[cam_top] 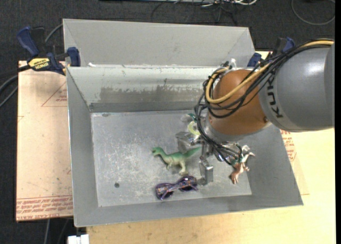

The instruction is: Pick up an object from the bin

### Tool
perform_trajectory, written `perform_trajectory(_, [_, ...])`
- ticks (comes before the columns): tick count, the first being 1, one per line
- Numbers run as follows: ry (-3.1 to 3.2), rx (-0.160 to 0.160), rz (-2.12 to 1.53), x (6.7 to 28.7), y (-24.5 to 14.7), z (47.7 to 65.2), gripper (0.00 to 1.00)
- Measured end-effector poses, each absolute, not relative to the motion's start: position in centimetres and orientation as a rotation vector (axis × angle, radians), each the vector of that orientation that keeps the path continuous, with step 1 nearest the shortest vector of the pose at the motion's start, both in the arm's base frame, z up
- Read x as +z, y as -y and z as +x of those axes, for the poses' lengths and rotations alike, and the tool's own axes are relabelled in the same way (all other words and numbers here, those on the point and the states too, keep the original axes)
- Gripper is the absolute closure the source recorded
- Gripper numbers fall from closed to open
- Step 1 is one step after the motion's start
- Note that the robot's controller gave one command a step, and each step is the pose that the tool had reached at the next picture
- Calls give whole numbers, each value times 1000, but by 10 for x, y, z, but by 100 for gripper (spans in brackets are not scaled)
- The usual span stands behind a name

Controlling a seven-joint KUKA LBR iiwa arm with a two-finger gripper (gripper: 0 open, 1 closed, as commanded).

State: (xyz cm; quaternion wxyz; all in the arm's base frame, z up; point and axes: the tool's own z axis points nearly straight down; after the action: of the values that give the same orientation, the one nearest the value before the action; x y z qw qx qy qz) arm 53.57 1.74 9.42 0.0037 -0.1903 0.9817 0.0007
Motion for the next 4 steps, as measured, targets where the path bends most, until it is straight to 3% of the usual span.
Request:
perform_trajectory(1, [-3069,2,-632,88,-16,535,0])
perform_trajectory(2, [-3005,2,-887,75,-37,560,0])
perform_trajectory(3, [-2869,2,-1259,70,-53,543,0])
perform_trajectory(4, [-2808,0,-1386,71,-64,546,100])
